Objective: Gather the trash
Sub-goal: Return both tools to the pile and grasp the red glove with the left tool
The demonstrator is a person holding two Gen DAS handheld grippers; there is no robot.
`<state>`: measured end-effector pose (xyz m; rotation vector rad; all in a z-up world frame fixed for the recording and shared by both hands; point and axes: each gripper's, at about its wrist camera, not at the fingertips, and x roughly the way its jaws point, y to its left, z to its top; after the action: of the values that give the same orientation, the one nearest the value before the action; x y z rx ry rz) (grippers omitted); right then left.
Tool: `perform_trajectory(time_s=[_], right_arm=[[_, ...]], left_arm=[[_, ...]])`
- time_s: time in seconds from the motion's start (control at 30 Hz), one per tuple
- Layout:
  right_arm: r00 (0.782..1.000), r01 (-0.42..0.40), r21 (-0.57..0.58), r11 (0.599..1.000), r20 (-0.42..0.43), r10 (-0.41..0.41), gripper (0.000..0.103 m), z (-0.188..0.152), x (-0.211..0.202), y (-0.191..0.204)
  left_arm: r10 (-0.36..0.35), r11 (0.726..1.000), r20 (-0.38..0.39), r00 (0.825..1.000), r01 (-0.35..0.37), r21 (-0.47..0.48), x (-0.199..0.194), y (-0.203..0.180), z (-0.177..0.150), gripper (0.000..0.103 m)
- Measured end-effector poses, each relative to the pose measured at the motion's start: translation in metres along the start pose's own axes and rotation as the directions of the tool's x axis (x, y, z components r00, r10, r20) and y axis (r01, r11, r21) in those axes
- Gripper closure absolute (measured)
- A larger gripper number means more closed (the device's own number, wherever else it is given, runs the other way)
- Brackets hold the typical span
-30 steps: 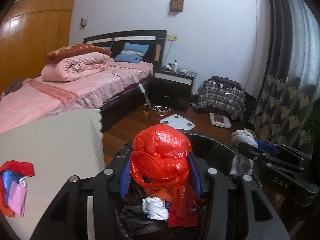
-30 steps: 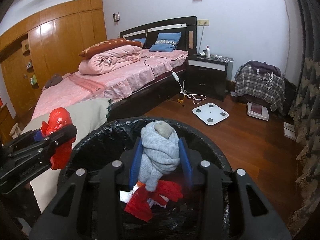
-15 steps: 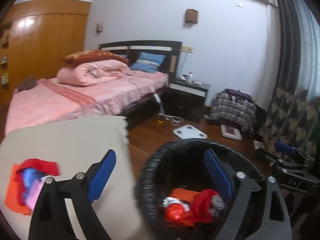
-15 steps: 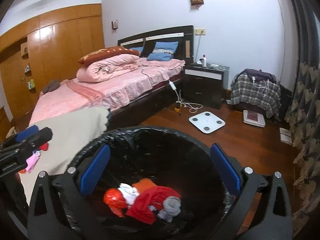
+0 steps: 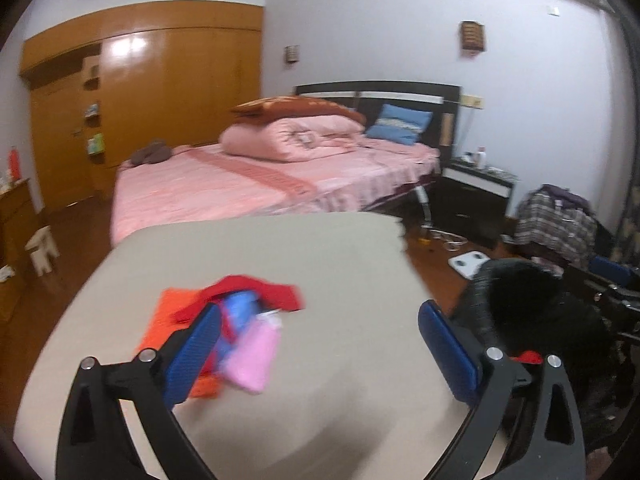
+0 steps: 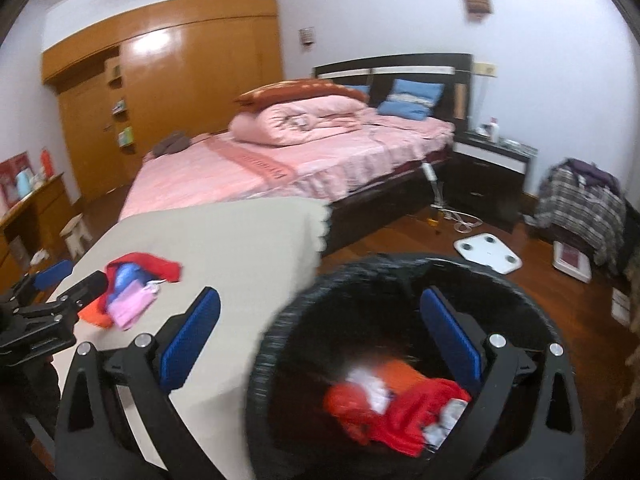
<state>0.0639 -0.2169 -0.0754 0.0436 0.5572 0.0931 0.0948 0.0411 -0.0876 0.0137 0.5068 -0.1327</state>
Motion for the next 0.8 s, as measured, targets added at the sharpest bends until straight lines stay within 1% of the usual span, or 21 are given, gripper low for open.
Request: perform_trajectory(time_s=[0.17,0.3,0.43,0.5,0.57,0.63,0.8], right_arm=[[0.998,-0.056,-0.039,0.998,-0.01,0.056,0.006,0.008,0.015,0.034],[0.996,-0.089,-0.062,0.994,-0.024,0.088,0.006,0.013,0.031,0.059],[0.994,-0.108,-0.077,0.991,-0.036,0.106,0.006,0.017,0.047,0.076],[0.993,-0.113,-0.082,0.99,-0.046,0.11,0.006,0.019,0.056,0.083],[0.992,-0.118,-0.081,0.99,-0.058,0.114,0.006,0.022,0.067,0.089],[0.991,-0.12,-0.078,0.99,-0.071,0.114,0.006,0.024,0.077,0.093],[0.99,-0.12,-0.074,0.99,-0.089,0.113,0.006,0.022,0.088,0.095]], left_arm=[[0.083,0.995,-0.018,0.996,-0.084,-0.052,0.001,0.041,-0.009,0.007],[0.117,0.989,-0.028,0.993,-0.119,-0.082,0.005,0.061,-0.012,0.007],[0.13,0.986,-0.036,0.991,-0.133,-0.102,0.012,0.071,-0.013,0.008],[0.129,0.985,-0.042,0.991,-0.133,-0.109,0.019,0.074,-0.013,0.011],[0.127,0.985,-0.052,0.99,-0.132,-0.112,0.03,0.076,-0.009,0.017],[0.13,0.984,-0.058,0.99,-0.136,-0.111,0.04,0.078,-0.007,0.02],[0.126,0.983,-0.097,0.987,-0.137,-0.12,0.069,0.084,-0.004,0.035]])
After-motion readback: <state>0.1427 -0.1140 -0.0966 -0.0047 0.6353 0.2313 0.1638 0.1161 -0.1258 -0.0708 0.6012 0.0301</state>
